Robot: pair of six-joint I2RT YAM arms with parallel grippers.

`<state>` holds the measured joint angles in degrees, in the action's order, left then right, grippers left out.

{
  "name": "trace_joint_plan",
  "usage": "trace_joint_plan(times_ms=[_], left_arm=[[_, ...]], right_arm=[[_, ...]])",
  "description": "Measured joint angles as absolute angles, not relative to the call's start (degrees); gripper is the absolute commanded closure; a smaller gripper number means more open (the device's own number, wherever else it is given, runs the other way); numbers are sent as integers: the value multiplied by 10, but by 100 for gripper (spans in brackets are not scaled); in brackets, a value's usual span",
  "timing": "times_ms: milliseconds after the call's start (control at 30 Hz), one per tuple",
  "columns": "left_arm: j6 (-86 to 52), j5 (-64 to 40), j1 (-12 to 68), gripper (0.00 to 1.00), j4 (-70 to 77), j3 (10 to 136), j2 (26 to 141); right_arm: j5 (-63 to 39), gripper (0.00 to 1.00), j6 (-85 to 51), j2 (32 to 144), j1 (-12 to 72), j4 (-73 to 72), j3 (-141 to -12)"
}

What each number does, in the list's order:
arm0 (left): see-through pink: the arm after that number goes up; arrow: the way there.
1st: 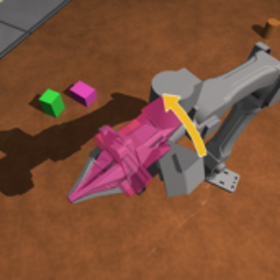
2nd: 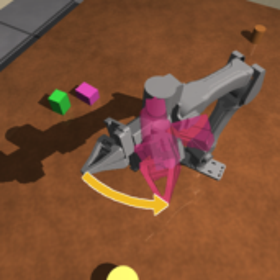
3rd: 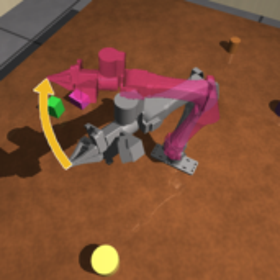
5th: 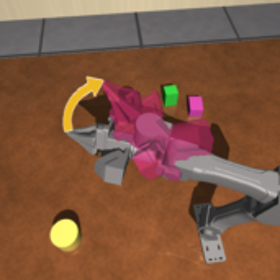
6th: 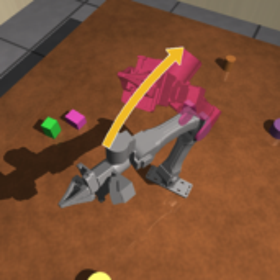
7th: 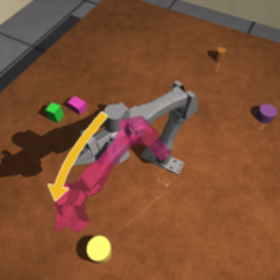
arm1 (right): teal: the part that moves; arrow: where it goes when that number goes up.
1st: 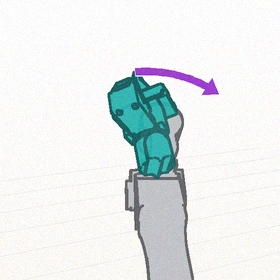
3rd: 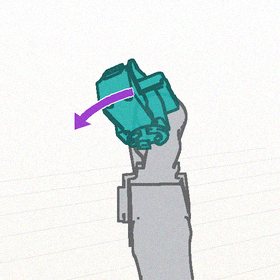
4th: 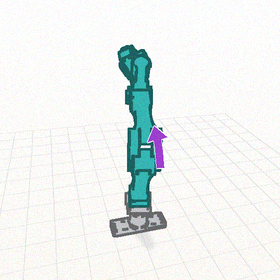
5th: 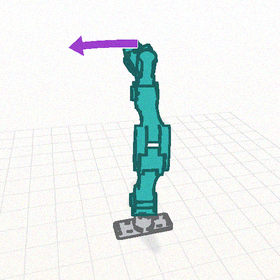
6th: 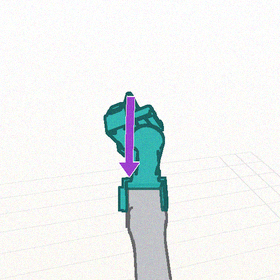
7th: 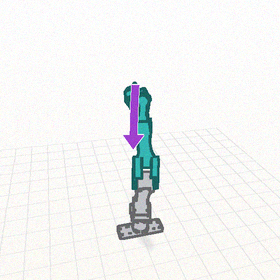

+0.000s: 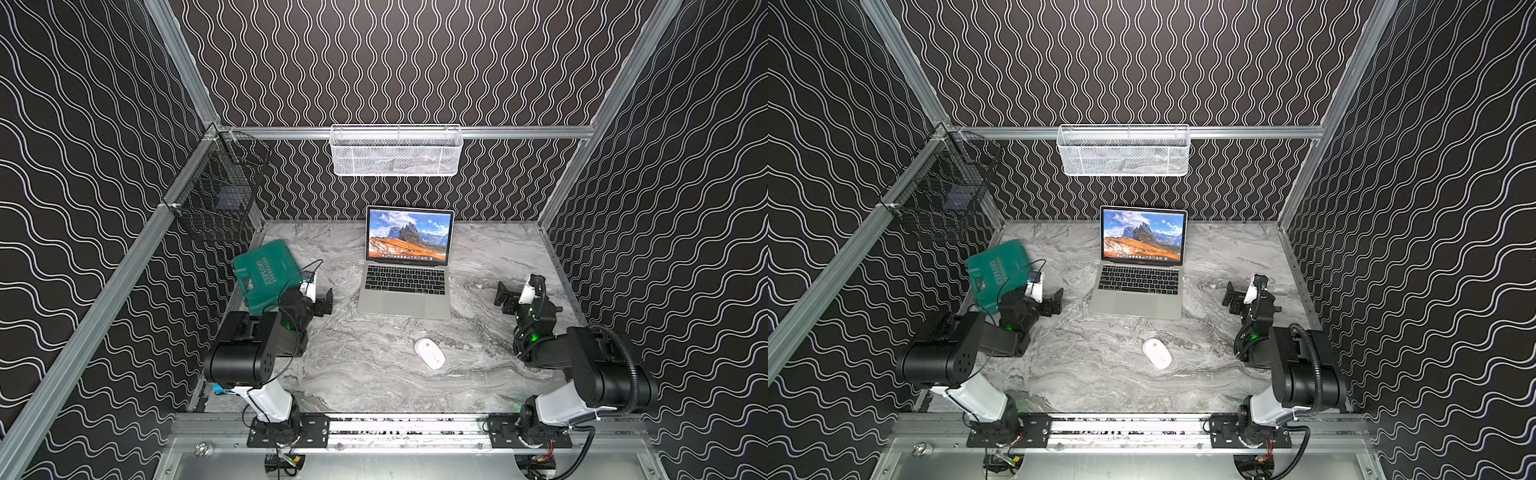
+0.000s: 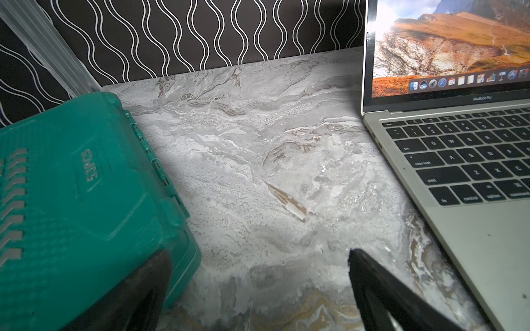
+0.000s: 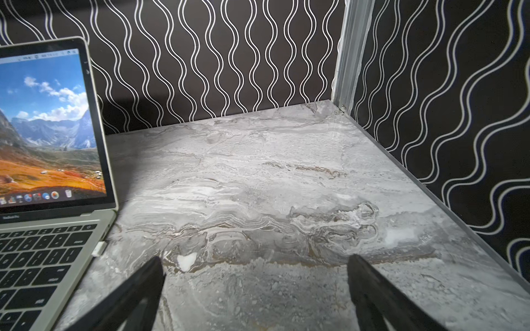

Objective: Insert the wireless mouse receiver into the laptop
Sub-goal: Reset both arms

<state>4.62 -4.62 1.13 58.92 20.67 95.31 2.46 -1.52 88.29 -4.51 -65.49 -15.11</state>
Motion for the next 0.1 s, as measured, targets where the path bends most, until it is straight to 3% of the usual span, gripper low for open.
trace_joint_plan(times_ms=[100], left_arm=[[46,-46,11,1,589,207,953]], right_arm=[[25,0,-15,883,-45,-655,-151]])
